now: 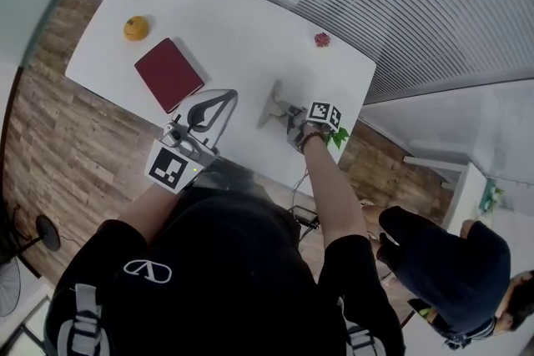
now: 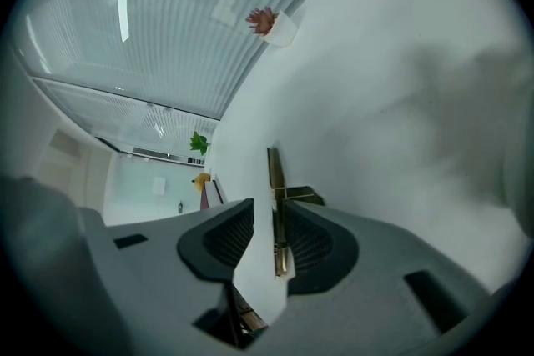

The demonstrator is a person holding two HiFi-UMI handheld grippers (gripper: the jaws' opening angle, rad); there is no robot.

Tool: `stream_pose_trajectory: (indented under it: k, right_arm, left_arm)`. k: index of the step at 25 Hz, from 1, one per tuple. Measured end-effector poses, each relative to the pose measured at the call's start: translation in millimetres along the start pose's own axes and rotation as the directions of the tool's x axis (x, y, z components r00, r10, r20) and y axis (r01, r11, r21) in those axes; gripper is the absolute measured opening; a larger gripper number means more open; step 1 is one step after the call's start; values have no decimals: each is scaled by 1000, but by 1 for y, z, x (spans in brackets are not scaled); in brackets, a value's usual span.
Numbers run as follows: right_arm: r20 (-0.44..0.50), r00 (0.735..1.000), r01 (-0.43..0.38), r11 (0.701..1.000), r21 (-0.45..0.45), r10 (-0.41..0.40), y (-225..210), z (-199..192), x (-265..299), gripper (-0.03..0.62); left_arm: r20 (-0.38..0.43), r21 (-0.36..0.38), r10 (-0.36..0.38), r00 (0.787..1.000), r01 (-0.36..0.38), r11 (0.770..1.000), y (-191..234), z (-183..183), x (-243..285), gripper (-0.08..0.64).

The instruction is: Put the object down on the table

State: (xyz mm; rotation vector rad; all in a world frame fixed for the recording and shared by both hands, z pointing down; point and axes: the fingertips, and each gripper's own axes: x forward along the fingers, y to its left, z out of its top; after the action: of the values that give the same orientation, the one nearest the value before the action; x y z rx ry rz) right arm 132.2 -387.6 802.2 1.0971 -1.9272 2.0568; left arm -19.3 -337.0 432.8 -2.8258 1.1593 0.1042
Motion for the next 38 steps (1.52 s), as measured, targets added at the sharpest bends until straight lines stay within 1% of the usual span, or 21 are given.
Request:
stream_pose_trajectory:
  k: [3, 5, 7, 9, 11, 12, 13, 14, 16, 18, 19, 20, 21, 23, 24, 28, 30, 31, 34, 38]
  right_arm:
    - [28, 1000, 4, 1000, -22, -3, 2, 4, -19, 121]
    - [67, 997, -21, 999, -37, 24, 13, 10, -38, 120]
    - [123, 990, -60, 995, -76, 69, 35, 19, -62, 114]
    - [192, 972, -110, 986, -129, 134, 69, 29, -91, 112]
    - [262, 944, -153, 969, -196, 202, 111, 37, -124, 112]
    - [292, 927, -168, 955, -243, 237, 134, 39, -140, 104]
    - [315, 907, -181, 935, -305, 278, 159, 40, -157, 96]
    - [332, 888, -185, 908, -375, 318, 182, 41, -172, 91]
    - [365, 861, -145, 858, -492, 354, 221, 40, -200, 85]
    - [408, 843, -60, 814, -577, 351, 246, 35, -223, 64]
    - [430, 833, -5, 782, -623, 348, 257, 33, -233, 54]
    - [453, 822, 57, 742, -668, 345, 265, 30, -242, 50]
    - [476, 811, 123, 696, -708, 341, 272, 27, -250, 33]
    - [521, 785, 246, 602, -760, 336, 286, 20, -264, 21]
    - [539, 772, 295, 561, -774, 337, 292, 16, -270, 14]
    - [585, 729, 438, 413, -798, 355, 313, 0, -284, 6]
    - [605, 706, 496, 352, -794, 370, 320, -6, -287, 6]
    - [610, 699, 516, 329, -791, 372, 321, -8, -286, 6]
    - [612, 690, 541, 287, -790, 386, 323, -17, -282, 6]
    - [618, 671, 564, 259, -784, 410, 328, -29, -279, 5]
  left_arm:
    - [6, -9, -10, 1000, 10, 1000, -2, 1, 4, 5]
    - [11, -7, -23, 1000, 23, 1000, -5, 2, 7, 5]
    - [13, -10, -37, 999, 37, 999, -9, 3, 10, 5]
    - [20, -13, -52, 998, 53, 999, -12, 6, 16, 5]
    - [26, -11, -73, 997, 73, 997, -17, 9, 22, 5]
    - [29, -9, -84, 996, 84, 996, -19, 11, 25, 5]
    - [34, -8, -94, 995, 95, 995, -22, 13, 28, 5]
    - [39, -8, -103, 994, 103, 995, -25, 16, 31, 5]
    - [52, -8, -119, 992, 120, 993, -29, 21, 36, 5]
    - [64, -8, -136, 989, 136, 991, -34, 28, 40, 5]
    - [72, -6, -144, 987, 145, 989, -36, 32, 42, 5]
    - [81, -2, -153, 985, 153, 988, -38, 37, 43, 5]
    - [88, 6, -162, 983, 162, 987, -40, 42, 44, 5]
    - [99, 24, -182, 978, 180, 983, -45, 51, 46, 5]
    - [107, 32, -190, 976, 187, 982, -47, 55, 47, 5]
    - [125, 55, -211, 969, 206, 977, -52, 65, 49, 5]
    - [131, 62, -224, 966, 217, 974, -52, 68, 50, 5]
    - [131, 63, -228, 965, 222, 973, -52, 68, 51, 5]
    - [128, 61, -234, 964, 228, 972, -52, 69, 51, 5]
    - [120, 69, -244, 962, 237, 969, -53, 70, 50, 5]
